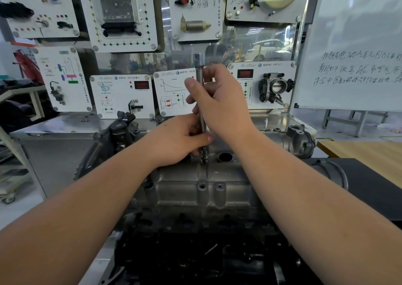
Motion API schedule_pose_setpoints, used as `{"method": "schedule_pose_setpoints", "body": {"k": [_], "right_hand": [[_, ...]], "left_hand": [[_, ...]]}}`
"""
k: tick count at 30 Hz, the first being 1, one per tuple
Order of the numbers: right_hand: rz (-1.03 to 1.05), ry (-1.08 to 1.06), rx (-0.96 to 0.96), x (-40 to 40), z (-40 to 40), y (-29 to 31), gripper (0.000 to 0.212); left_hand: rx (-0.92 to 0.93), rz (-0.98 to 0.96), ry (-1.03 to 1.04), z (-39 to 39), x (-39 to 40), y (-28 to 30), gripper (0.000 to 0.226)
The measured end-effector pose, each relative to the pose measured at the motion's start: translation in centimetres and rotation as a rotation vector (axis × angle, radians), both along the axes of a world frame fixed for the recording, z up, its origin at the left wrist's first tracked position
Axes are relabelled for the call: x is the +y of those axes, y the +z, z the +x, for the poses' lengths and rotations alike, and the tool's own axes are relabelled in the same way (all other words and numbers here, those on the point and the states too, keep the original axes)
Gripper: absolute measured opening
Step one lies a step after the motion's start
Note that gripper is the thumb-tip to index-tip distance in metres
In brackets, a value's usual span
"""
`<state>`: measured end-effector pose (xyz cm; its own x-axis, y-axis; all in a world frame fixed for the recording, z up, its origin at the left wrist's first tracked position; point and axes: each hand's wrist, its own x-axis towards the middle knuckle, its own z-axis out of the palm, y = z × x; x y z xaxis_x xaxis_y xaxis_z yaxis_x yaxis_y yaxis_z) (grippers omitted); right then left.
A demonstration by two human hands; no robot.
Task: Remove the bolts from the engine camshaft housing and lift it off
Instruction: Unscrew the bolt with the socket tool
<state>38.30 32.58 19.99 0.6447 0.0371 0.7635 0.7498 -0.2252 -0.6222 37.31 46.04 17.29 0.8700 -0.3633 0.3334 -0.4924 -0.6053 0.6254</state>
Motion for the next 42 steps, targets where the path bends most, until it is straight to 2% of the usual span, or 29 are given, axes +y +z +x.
{"method": "schedule_pose_setpoints", "body": {"k": [9,13,16,21,25,28,30,32,34,36,39,42], "right_hand": [[-0.001,-0.005,-0.011,0.24,-0.05,-0.04,0.022],[0.006,-0.001,-0.017,0.1,0.12,-0.03,0.009],[0.012,-0.028,-0.028,0.01,0.16,-0.05,0.009],[-0.002,-0.008,-0.016,0.15,-0.28,0.13,0.027],[-0.008,0.004,-0.02,0.15,-0.22,0.12,0.014],[-0.005,-0.022,-0.029,0.15,-0.16,0.02,0.018],[0.007,-0.035,-0.04,0.06,-0.04,-0.05,0.011],[0.0,-0.047,-0.036,0.07,-0.05,-0.03,0.018],[-0.027,-0.041,-0.026,0.15,-0.06,0.02,0.027],[-0.037,-0.019,-0.018,0.19,-0.07,0.04,0.029],[-0.038,0.002,-0.025,0.14,0.11,-0.07,0.023],[-0.03,-0.027,-0.038,0.08,0.18,-0.16,0.016]], "left_hand": [[0.032,-0.002,-0.014,0.03,0.08,0.04,0.005],[0.01,0.008,0.013,0.22,0.1,-0.02,0.012],[0.003,0.02,0.014,0.23,0.02,-0.04,0.011],[0.022,0.009,-0.002,0.19,0.09,0.0,0.005],[0.027,0.001,0.008,-0.02,0.13,0.09,0.007],[0.016,0.006,0.008,-0.1,0.06,0.17,0.014],[0.007,-0.003,0.005,-0.14,0.01,0.17,0.012],[0.012,-0.03,-0.014,-0.17,0.0,0.11,0.001],[0.023,-0.054,-0.029,-0.25,-0.02,0.14,0.012],[0.03,-0.052,-0.035,-0.23,0.06,0.13,0.014],[0.026,-0.055,-0.007,-0.07,0.2,0.06,0.003],[0.012,-0.066,-0.002,0.08,0.13,-0.01,0.014]]}}
